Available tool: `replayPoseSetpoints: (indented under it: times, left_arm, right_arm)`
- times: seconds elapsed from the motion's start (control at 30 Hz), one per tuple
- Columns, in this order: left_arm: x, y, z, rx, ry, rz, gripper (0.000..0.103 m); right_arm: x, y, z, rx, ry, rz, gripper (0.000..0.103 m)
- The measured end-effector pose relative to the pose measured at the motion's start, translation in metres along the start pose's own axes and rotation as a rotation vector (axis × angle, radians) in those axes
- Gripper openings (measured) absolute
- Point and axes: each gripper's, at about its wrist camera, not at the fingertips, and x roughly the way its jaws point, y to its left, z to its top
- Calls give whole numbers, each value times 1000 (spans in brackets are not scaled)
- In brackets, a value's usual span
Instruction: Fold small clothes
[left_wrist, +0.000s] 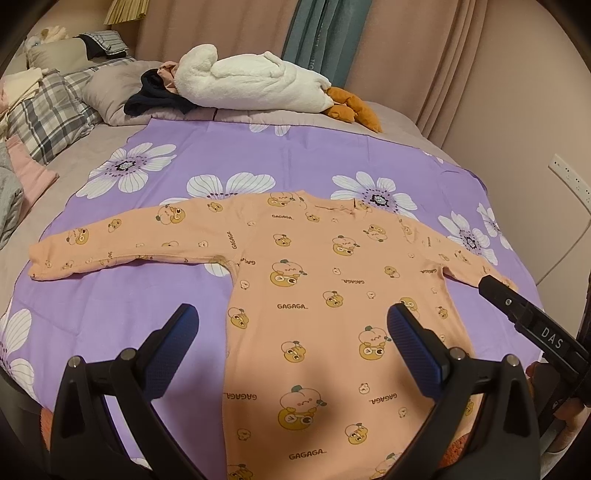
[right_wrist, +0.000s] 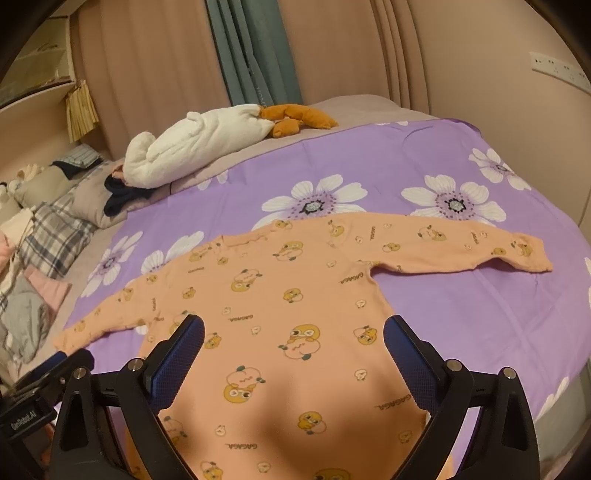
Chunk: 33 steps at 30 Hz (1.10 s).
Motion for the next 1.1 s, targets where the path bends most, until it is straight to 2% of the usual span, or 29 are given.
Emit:
replayPoseSetpoints:
  times: [0.3,0.43,0.73,0.8,0.97,1.1]
  left_arm:
    - [3,11,3,-43,1,-10,102]
    - [10,17,4,-63,15,-7,102]
    - [20,11,9,-51,32,-25,102]
    - [24,6,9,-42,42,-38,102]
    - [38,-6,9,-20,77,-57,99]
    - [48,-11,8,-29,116,-83,97]
  right_arm:
    - [-1,-8,6,22,-8,3,93]
    - [3,-21,12,68,5,-28,84]
    - [4,-31,19,83,-4,-39,84]
    - [5,-35,22,87,-9,-34,80]
    - [5,-64,38,152,-20,-12,63]
    - [1,-109,60,255,-41,-2,59]
